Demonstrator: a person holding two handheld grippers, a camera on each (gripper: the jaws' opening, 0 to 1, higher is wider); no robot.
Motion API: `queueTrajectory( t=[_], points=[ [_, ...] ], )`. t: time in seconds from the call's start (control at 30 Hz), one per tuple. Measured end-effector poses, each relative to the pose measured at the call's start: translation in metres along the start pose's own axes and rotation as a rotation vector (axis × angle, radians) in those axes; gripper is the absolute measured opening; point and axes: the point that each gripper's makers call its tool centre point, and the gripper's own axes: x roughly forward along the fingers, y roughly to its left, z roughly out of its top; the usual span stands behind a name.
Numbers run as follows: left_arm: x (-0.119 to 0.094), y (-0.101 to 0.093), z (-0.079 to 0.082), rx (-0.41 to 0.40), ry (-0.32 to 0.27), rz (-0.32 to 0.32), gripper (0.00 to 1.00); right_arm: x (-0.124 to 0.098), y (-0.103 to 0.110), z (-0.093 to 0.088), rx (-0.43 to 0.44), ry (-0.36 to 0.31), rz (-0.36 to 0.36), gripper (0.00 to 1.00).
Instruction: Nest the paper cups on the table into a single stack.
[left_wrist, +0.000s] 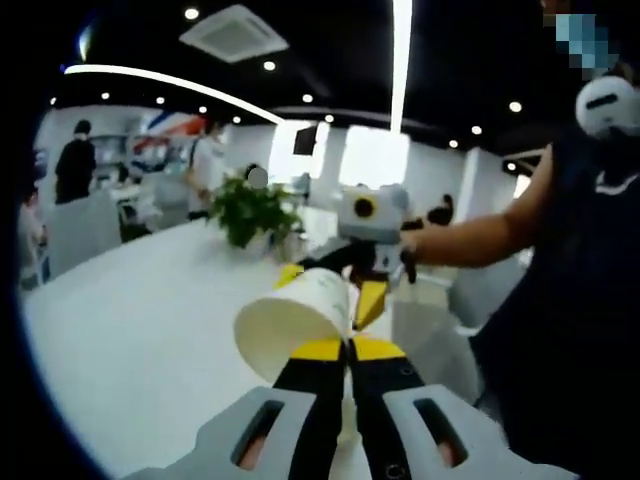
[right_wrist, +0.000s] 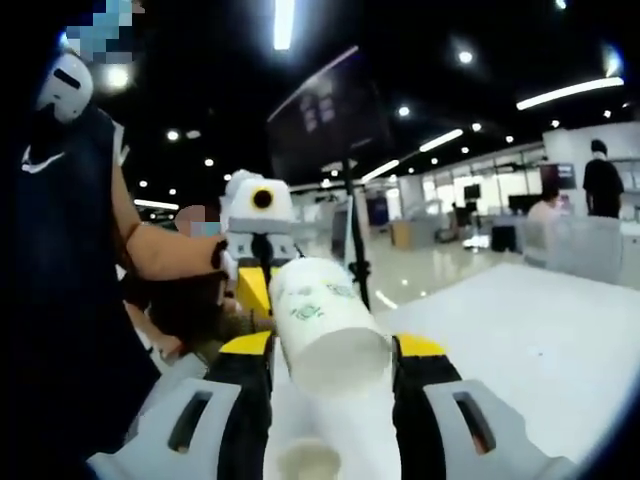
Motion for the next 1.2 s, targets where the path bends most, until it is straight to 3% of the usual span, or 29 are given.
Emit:
queueTrajectory(
  t=[0.07,0.17,0.27,0.33,0.5,0.77,0.93,1.2],
  points=[
    [-0.001,0.006,-0.006,0.026,0.07,0.024,0.0,-0.003,-0.003,0.003,-0.015,-0.015,-0.017,0.59],
    [0.002,0.003,0.004,0.023,0.066,-0.01,0.0,-0.009,-0.009,0.003,-0.018,-0.013,-0.048,0.65],
    [0.005,0.01,0.003,0.078,0.123,0.012,0.0,-0.013,-0.015,-0.002,-0.031,0.01,-0.082,0.8],
    [0.008,0.012,-0.007,0.089,0.244,0.007,0.0,-0.019,-0.021,-0.007,-0.04,0.022,-0.121,0.85],
    [0.015,0.014,-0.014,0.125,0.401,-0.012,0.0,-0.036,-0.038,-0.017,-0.028,0.035,-0.216,1.0],
    [0.023,0.025,-0.015,0.24,0.617,-0.007,0.0,-0.061,-0.044,-0.035,-0.013,0.061,-0.273,1.0],
    [0.026,0.024,-0.008,0.289,0.704,-0.022,0.0,-0.068,-0.045,-0.044,0.002,0.067,-0.293,1.0],
    [0.021,0.022,-0.013,0.358,0.991,-0.042,0.0,-0.072,-0.045,-0.056,0.015,0.083,-0.313,1.0]
  ],
)
